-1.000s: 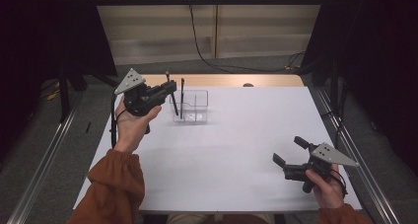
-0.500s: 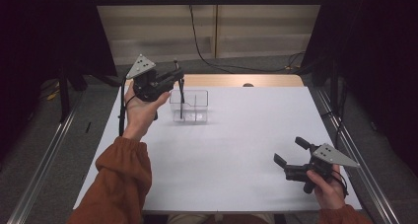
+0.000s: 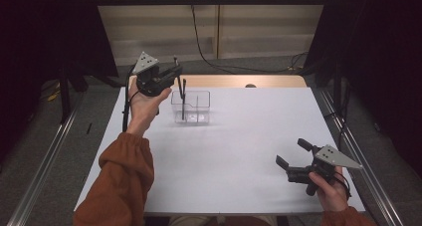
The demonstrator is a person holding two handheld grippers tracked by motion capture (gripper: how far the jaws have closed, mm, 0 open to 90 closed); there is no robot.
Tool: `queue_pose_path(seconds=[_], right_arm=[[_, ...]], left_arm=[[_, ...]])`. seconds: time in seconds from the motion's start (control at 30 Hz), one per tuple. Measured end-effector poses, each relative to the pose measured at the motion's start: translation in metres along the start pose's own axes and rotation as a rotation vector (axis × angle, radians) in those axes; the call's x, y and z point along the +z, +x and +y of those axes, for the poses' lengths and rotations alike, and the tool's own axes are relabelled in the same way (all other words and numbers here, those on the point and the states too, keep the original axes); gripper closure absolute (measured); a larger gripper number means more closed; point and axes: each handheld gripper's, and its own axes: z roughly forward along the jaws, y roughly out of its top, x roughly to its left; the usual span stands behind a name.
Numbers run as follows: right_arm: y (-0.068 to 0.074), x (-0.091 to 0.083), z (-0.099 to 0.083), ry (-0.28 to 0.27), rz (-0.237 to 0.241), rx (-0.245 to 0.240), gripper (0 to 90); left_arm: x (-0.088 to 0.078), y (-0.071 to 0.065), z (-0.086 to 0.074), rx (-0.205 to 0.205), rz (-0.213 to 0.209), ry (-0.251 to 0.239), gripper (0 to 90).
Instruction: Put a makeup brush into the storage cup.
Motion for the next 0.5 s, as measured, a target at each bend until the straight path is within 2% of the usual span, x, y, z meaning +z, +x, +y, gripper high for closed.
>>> queue_pose_path(seconds=[0.17,0.3,0.43,0.47,0.5], right_arm=[[0.0,-0.001,0.0,-0.001,0.0,-0.002,0.0],[-0.001,-0.001,-0.001,0.003,-0.005,-0.006,0.0],[-0.001,-0.002,-0.001,0.0,-0.005,-0.001,0.0],[-0.001,-0.002,-0.001,0.001,-0.005,-0.001,0.0],[-0.001,-0.002,-0.001,0.001,-0.005,-0.003,0.0]], left_arm=[[0.009,0.006,-0.007,-0.014,0.018,0.024,83.9],[0.015,0.009,-0.013,0.004,0.024,0.059,83.8],[0.02,0.014,-0.019,-0.016,0.033,0.063,83.9],[0.02,0.015,-0.02,-0.003,0.038,0.073,83.8],[0.022,0.017,-0.022,-0.01,0.044,0.077,83.9]])
